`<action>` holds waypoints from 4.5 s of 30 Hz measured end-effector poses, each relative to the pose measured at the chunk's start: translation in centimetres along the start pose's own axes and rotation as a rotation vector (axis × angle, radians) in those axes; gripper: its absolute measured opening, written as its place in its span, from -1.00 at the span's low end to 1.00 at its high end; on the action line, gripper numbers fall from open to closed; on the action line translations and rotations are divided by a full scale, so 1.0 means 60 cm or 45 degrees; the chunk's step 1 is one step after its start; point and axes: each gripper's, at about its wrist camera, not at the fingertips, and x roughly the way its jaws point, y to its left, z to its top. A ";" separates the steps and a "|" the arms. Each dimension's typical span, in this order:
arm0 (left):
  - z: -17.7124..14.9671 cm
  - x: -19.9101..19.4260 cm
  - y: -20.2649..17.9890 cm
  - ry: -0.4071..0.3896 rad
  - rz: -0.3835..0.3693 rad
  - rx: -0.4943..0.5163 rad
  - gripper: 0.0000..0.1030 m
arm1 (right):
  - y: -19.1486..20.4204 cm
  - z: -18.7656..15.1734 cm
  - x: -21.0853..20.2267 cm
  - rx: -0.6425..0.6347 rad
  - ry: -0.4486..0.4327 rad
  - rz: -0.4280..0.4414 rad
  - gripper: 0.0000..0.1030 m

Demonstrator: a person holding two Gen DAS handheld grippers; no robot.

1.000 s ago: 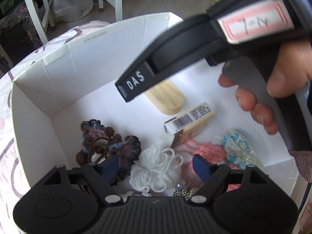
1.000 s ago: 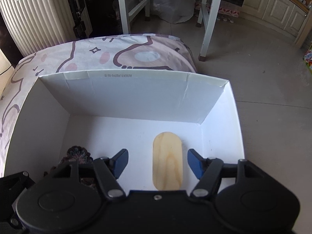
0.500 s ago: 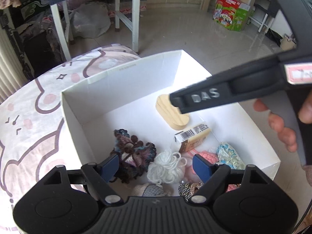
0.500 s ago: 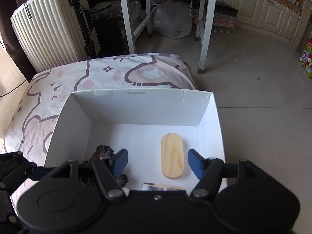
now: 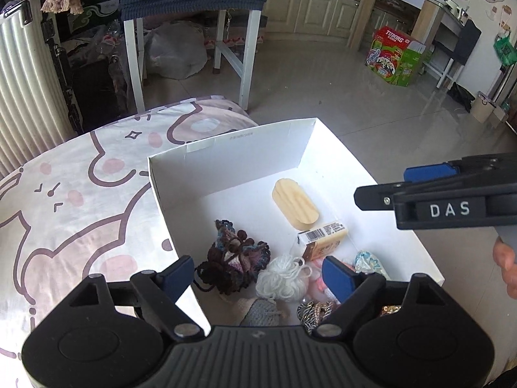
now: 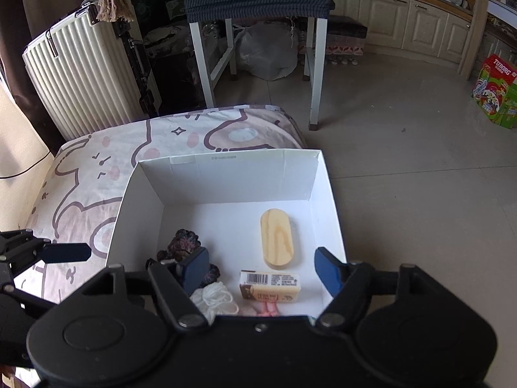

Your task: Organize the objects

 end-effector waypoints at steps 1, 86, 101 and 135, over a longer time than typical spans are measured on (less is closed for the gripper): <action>-0.002 -0.004 0.000 -0.004 0.000 -0.003 0.70 | 0.004 -0.006 -0.007 -0.005 -0.006 -0.006 0.45; -0.173 -0.158 0.000 -0.141 0.238 -0.153 1.00 | 0.037 -0.219 -0.183 0.047 -0.168 -0.172 1.00; -0.173 -0.156 -0.002 -0.139 0.248 -0.139 1.00 | 0.037 -0.219 -0.183 0.048 -0.171 -0.171 1.00; -0.177 -0.152 -0.003 -0.132 0.248 -0.140 1.00 | 0.036 -0.219 -0.183 0.048 -0.173 -0.171 1.00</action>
